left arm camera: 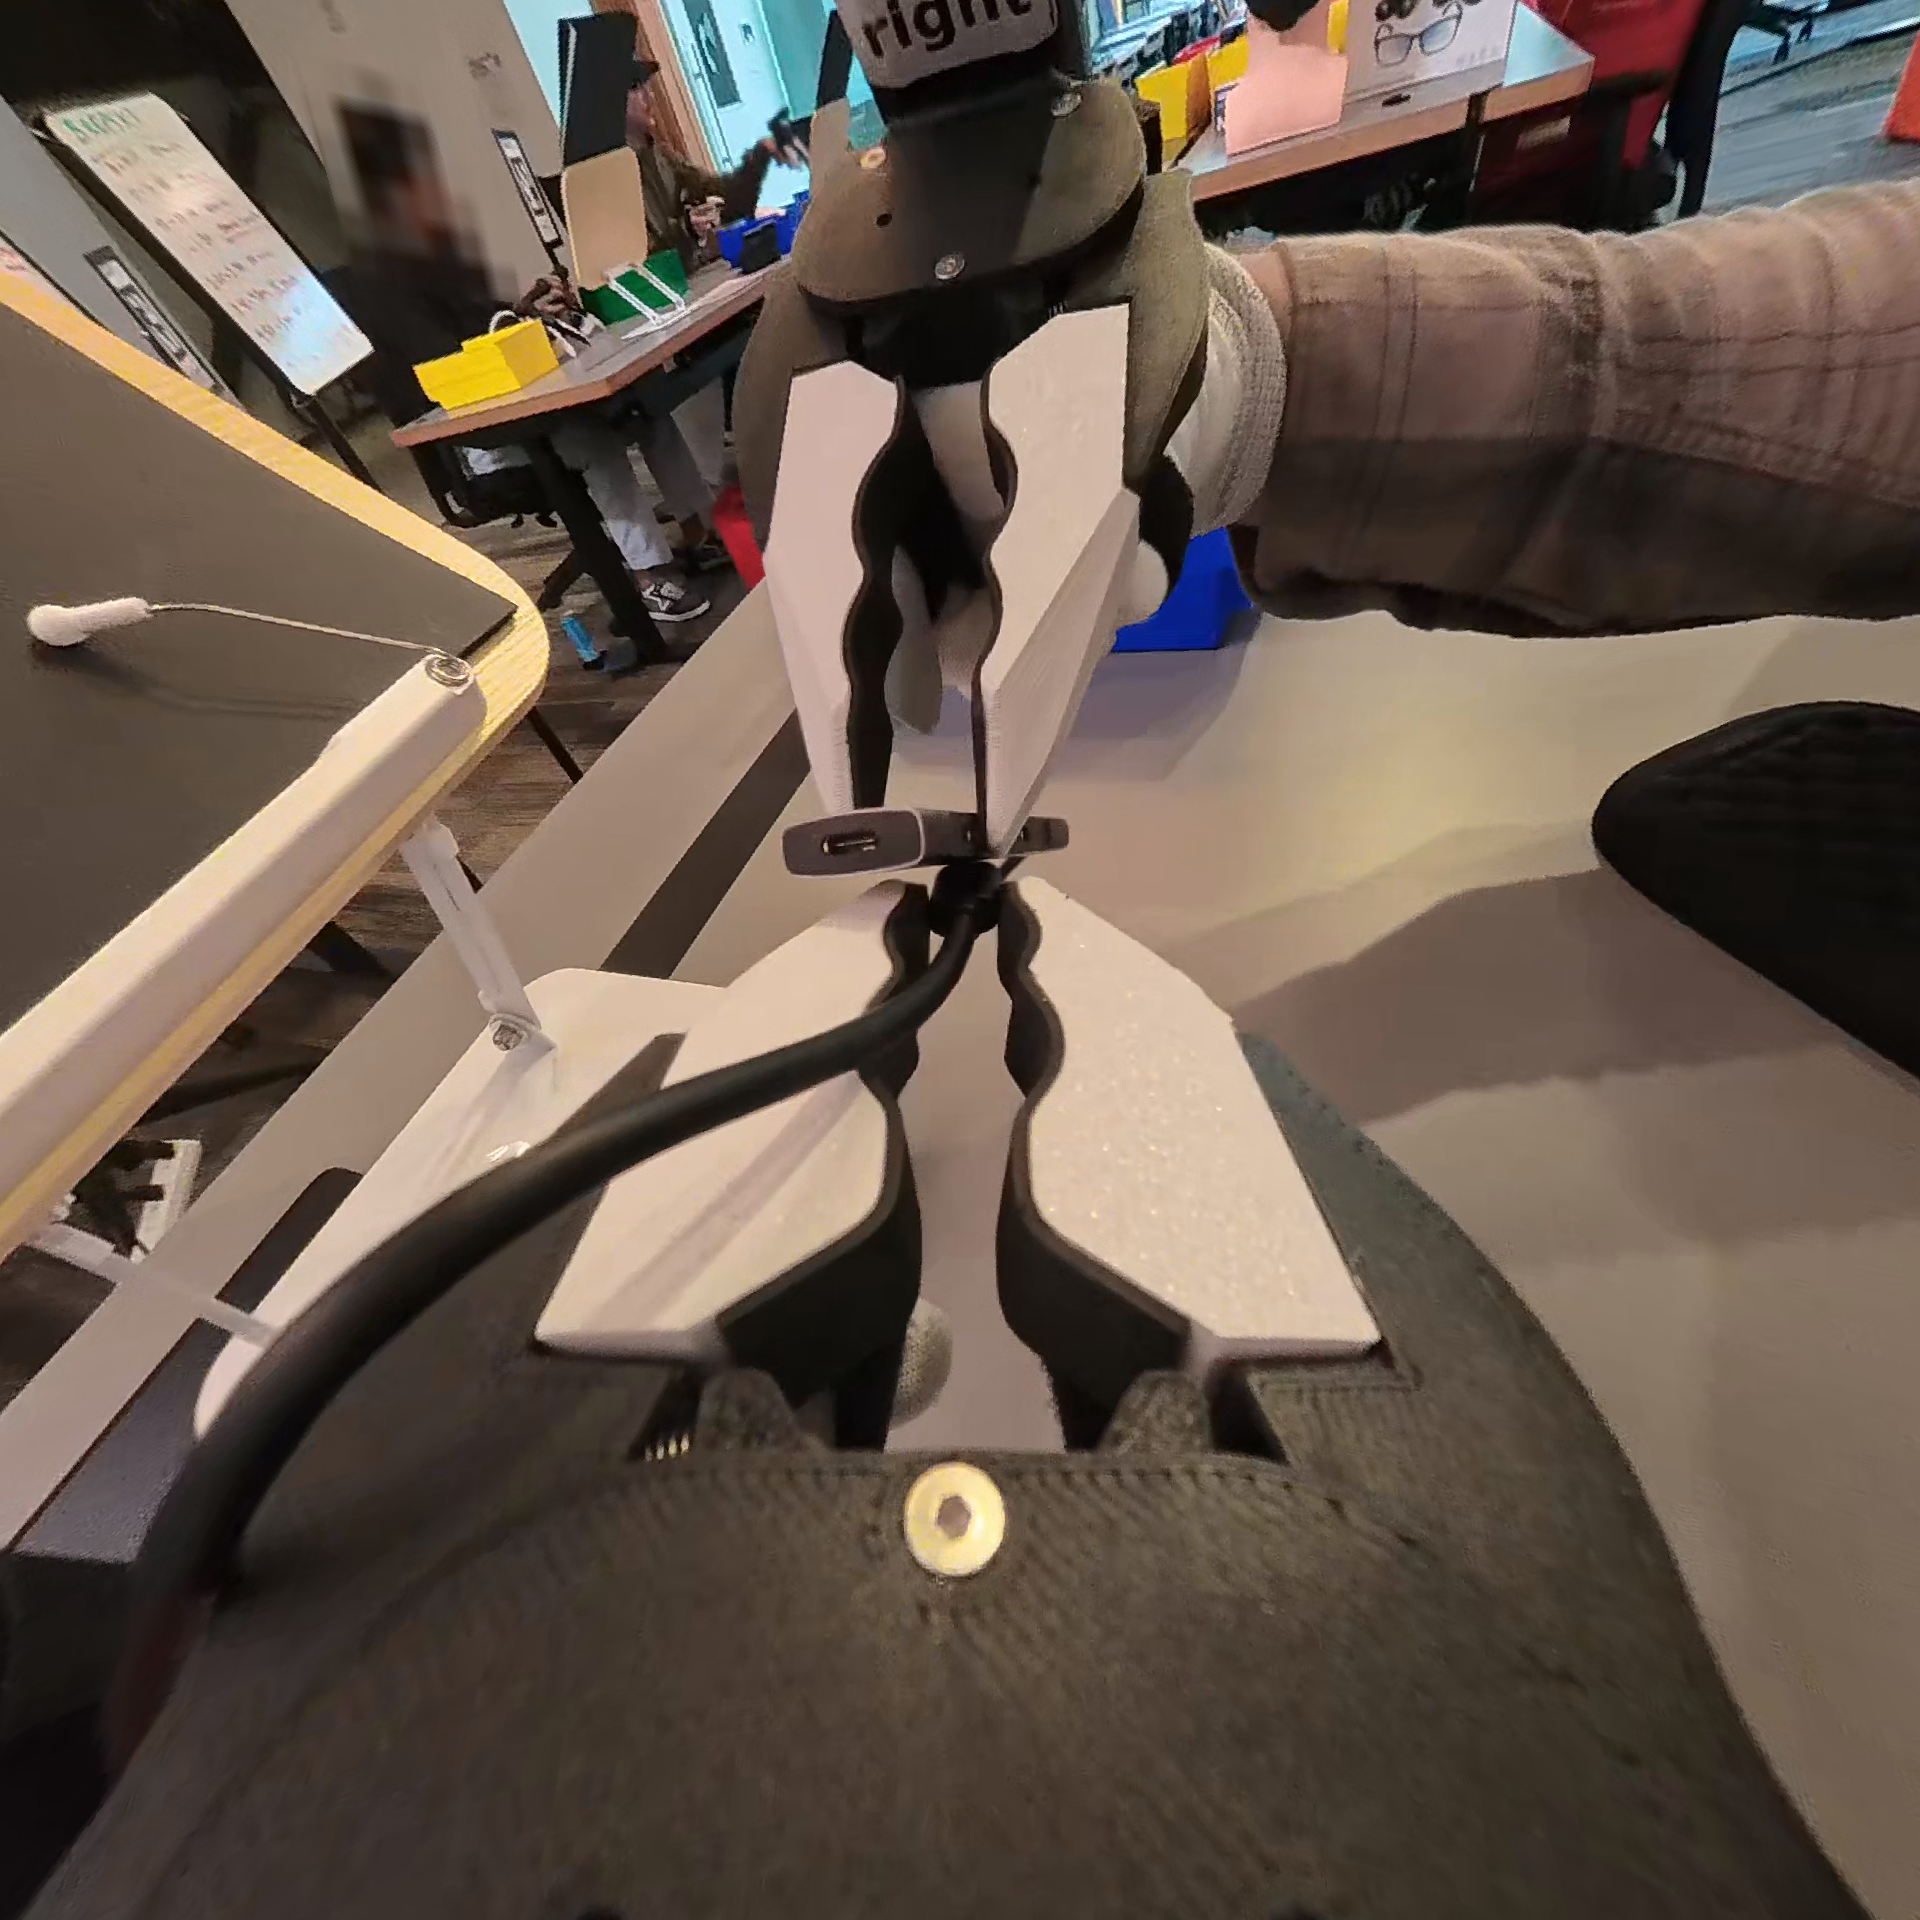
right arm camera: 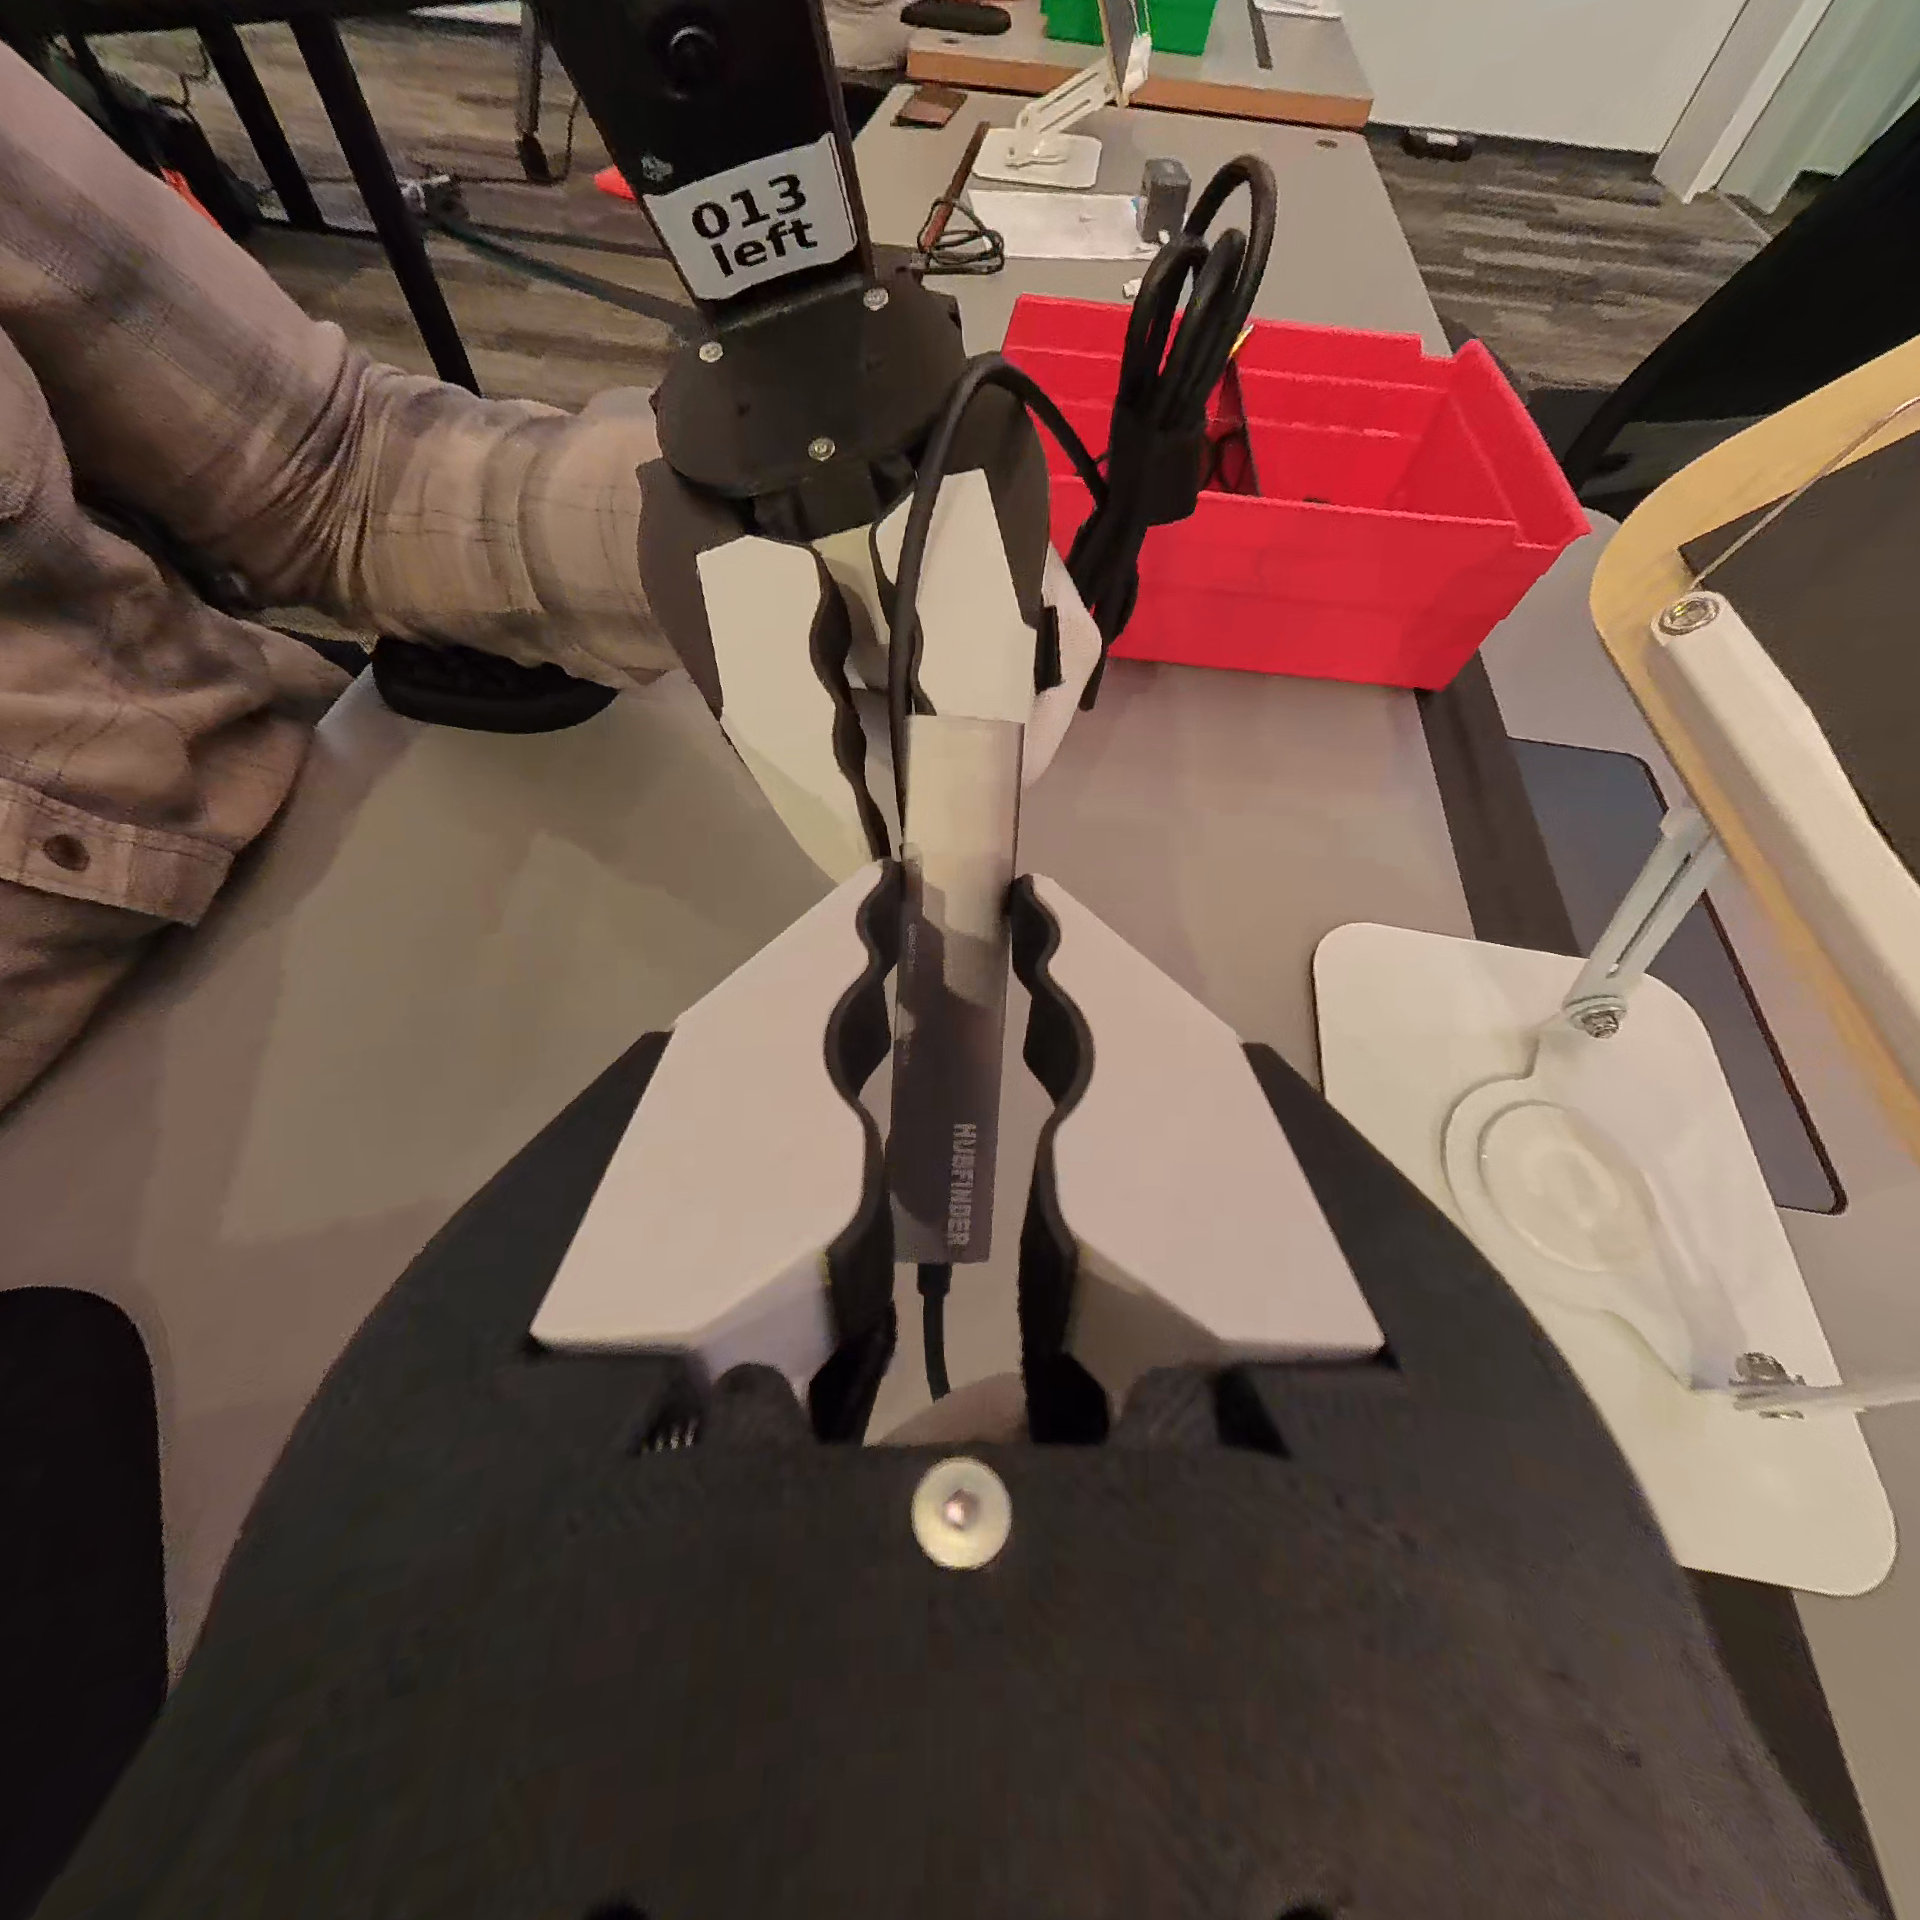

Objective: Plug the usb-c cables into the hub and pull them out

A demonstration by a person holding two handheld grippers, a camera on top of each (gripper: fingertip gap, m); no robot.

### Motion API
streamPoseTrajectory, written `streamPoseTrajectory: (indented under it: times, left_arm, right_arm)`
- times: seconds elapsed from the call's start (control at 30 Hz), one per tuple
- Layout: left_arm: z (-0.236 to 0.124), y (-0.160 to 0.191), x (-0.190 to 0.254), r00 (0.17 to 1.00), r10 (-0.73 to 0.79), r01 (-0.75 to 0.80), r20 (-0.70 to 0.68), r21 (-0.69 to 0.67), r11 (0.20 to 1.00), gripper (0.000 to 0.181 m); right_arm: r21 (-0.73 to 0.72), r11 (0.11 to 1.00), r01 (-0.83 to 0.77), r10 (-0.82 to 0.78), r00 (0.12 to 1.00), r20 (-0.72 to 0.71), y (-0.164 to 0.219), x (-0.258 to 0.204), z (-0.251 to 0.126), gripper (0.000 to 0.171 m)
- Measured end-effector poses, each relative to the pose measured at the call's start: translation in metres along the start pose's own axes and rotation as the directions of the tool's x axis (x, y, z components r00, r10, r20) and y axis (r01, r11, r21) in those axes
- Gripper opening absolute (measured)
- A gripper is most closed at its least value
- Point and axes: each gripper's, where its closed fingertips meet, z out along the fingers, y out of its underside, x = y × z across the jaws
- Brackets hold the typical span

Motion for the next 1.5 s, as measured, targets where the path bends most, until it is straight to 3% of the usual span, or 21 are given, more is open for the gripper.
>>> streamPoseTrajectory:
  times: [0.43, 0.7, 1.0, 1.3, 1.5]
  left_arm:
    - [0.003, 0.008, 0.006, 0.993, 0.120, -0.119, 0.007, -0.086, 0.989, 0.013]
    - [0.003, 0.004, 0.019, 0.971, 0.238, -0.240, -0.029, -0.087, 0.967, 0.013]
    - [0.003, 0.002, 0.037, 0.952, 0.288, -0.295, -0.103, -0.055, 0.954, 0.013]
    - [-0.012, -0.003, 0.008, 0.984, 0.178, -0.179, -0.028, -0.043, 0.983, 0.013]
    - [-0.027, -0.017, -0.013, 1.000, 0.002, -0.002, 0.001, 0.020, 1.000, 0.013]
  right_arm:
    - [-0.025, 0.999, -0.021, 0.021, 1.000, -0.002, 0.009, -0.004, 0.009, 0.020]
    - [-0.017, 0.993, -0.121, 0.122, 0.977, 0.176, 0.012, -0.019, 0.009, 0.021]
    - [-0.052, 0.995, -0.088, 0.101, 0.929, 0.357, 0.014, -0.038, 0.008, 0.021]
    - [-0.076, 0.997, 0.032, -0.019, 0.986, 0.167, 0.005, -0.015, -0.008, 0.019]
    - [-0.418, 0.894, 0.164, -0.176, 0.984, 0.010, 0.027, 0.007, -0.026, 0.020]
